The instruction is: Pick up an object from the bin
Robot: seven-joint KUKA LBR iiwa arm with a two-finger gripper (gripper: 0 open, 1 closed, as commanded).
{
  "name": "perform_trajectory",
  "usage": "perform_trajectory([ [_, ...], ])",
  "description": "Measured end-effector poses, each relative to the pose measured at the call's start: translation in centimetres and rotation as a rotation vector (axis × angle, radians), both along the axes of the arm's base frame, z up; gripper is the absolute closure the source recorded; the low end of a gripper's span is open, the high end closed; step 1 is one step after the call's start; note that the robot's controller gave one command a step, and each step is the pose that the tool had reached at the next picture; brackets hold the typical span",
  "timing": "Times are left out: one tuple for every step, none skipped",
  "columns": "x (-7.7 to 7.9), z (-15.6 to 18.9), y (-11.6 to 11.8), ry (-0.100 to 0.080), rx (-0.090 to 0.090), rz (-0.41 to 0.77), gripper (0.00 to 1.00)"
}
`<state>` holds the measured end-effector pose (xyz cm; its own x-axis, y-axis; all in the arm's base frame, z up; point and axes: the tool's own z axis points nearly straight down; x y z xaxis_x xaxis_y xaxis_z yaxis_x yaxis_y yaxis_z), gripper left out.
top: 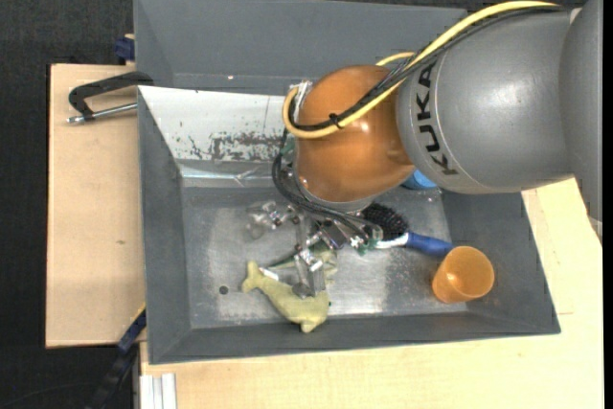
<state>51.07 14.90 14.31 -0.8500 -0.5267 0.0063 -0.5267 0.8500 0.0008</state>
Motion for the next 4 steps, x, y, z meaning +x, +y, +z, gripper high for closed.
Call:
perform_trajectory([
  [-1.23, -7.12, -3.91, -0.005, 0.005, 0.495, 0.00],
  [-1.13, -6.96, -3.82, -0.009, 0.006, 0.495, 1.00],
  [-1.12, -6.96, -3.82, -0.009, 0.006, 0.496, 1.00],
  [-1.12, -6.96, -3.81, -0.009, 0.007, 0.495, 1.00],
])
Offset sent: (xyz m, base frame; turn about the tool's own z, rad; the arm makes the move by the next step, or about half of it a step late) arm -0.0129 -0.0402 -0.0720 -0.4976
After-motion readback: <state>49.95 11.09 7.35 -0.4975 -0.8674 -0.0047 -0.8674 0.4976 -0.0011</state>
